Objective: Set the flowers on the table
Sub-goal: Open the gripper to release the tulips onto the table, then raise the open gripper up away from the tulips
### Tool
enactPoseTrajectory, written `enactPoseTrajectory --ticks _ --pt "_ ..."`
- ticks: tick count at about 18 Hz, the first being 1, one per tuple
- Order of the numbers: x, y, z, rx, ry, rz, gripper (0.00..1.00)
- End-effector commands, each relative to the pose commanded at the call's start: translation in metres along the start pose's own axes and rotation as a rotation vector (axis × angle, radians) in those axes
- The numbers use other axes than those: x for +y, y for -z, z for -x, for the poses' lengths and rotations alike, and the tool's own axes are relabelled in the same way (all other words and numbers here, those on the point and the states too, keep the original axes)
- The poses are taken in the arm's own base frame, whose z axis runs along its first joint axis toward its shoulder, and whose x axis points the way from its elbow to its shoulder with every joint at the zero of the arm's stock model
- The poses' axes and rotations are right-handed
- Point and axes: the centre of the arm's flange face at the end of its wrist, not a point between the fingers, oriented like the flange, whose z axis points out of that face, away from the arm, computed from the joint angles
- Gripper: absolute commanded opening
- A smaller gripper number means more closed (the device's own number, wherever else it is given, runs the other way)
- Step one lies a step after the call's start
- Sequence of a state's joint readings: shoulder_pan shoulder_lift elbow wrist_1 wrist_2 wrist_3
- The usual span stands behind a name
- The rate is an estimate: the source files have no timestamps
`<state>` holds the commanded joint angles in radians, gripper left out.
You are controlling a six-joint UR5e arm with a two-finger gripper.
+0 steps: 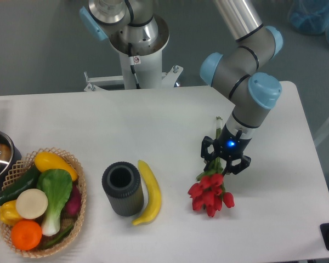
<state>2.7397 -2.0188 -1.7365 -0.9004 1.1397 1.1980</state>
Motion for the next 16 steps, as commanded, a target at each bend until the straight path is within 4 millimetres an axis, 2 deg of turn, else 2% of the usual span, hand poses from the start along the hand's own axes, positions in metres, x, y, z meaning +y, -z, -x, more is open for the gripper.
enactPoseTrajectory --ticks 1,3,6,11,16 --pt "-0.002 0.003 0.0 -0.004 0.0 -0.006 0.99" --pt "-0.004 0.009 -0.003 -0.002 0.007 -0.029 1.0" --pt "-0.009 0.032 -0.012 -0.03 -0.003 -0.041 1.0" --pt "-0.006 0.085 -0.022 -0.112 -0.004 -0.054 1.0" --pt "0.006 0.147 -0.015 -0.251 0.008 -0.005 1.0"
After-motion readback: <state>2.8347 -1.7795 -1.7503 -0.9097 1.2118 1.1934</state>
